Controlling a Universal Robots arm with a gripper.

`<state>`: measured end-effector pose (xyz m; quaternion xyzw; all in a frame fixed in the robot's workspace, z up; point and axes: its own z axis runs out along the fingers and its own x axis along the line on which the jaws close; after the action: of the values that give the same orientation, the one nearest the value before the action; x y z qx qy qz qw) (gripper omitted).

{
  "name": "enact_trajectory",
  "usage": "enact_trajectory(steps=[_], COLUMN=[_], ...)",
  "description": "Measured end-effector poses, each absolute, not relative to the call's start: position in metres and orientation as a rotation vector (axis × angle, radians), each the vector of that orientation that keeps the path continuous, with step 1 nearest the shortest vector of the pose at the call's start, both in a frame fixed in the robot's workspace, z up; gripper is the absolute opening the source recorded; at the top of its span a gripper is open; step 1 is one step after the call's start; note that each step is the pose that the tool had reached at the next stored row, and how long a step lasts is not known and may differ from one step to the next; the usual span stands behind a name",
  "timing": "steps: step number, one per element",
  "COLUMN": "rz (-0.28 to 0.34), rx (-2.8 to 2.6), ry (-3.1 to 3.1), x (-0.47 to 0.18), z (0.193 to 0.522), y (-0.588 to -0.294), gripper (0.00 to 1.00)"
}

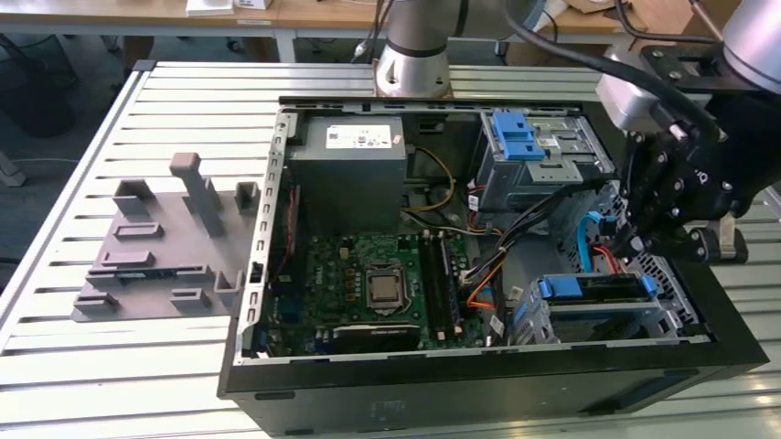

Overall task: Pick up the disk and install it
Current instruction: 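Insert the second disk wire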

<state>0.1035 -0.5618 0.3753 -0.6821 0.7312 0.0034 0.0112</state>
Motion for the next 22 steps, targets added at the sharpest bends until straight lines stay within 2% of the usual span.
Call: enact_trajectory(steps=[10,22], rz=[0.015,0.004], rx=[-2.125,-2.130], ry=[2.280,2.284], x=[0.094,0.094], z=[0.383,0.387], y=[-0.557,-0.536], gripper=[0.11,0.11])
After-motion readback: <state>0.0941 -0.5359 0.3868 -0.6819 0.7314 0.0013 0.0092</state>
